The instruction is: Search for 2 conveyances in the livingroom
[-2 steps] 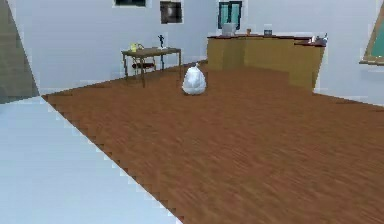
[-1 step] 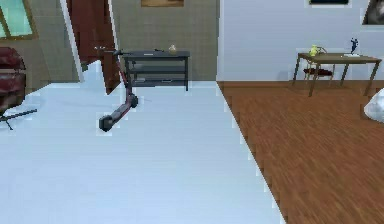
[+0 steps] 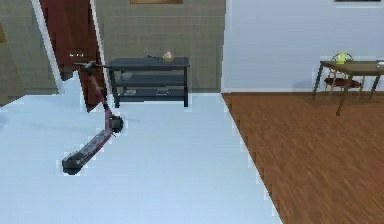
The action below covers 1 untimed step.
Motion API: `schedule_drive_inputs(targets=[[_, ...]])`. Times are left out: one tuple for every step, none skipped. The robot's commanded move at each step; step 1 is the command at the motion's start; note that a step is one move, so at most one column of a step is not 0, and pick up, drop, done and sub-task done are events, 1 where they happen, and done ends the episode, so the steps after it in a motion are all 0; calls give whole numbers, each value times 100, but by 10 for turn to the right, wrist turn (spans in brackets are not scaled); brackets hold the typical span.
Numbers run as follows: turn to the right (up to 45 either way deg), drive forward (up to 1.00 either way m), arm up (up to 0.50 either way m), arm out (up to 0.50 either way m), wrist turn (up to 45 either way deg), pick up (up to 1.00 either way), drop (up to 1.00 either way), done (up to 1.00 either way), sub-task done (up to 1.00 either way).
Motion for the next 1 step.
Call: schedule_drive_inputs(targets=[[-450, 0, 0, 0, 0, 0, 0, 0, 0]])
